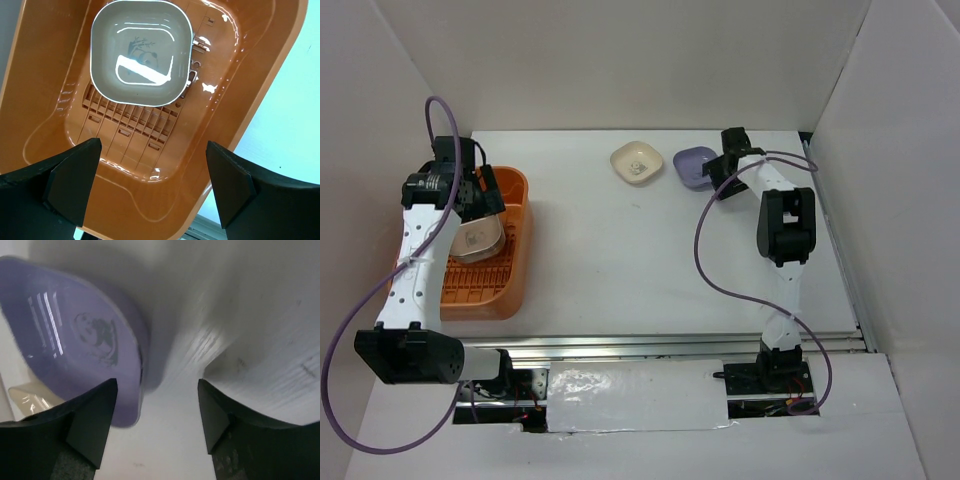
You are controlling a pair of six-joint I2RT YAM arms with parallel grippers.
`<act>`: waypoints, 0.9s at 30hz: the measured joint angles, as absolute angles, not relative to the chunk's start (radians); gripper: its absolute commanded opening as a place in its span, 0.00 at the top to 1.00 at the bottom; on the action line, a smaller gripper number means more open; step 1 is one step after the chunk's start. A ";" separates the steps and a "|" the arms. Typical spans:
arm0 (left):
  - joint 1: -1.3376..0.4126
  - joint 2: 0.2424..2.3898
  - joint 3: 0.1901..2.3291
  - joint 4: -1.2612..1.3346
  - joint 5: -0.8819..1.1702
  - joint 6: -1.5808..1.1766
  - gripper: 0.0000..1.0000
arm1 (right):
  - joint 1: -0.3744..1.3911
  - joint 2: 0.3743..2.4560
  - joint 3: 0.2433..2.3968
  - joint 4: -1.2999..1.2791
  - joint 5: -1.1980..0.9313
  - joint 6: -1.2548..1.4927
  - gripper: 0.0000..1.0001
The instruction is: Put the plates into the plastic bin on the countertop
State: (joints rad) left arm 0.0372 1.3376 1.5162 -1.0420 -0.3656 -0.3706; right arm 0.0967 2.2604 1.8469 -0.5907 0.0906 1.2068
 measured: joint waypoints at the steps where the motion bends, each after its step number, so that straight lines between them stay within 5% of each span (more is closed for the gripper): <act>1: 0.033 1.338 1.517 -1.042 -0.365 -0.371 0.01 | 0.090 2.277 1.854 -0.594 0.088 1.208 0.37; 5: 0.007 1.342 1.542 -1.058 -0.364 -0.371 0.01 | 0.061 2.320 1.887 -0.603 0.067 1.207 0.51; 7: -0.015 1.348 1.568 -1.061 -0.362 -0.371 0.01 | 0.048 2.320 1.891 -0.601 0.052 1.200 0.66; 9: -0.041 1.361 1.594 -1.063 -0.362 -0.371 0.01 | 0.036 2.320 1.890 -0.598 0.036 1.190 1.00; 19: -0.321 1.596 1.916 -1.116 -0.341 -0.393 0.01 | 0.047 1.969 1.503 -0.589 0.120 1.074 1.00; 27: -0.497 1.892 2.253 -1.087 -0.120 -0.390 0.02 | 0.337 1.547 1.339 -0.576 0.246 0.888 1.00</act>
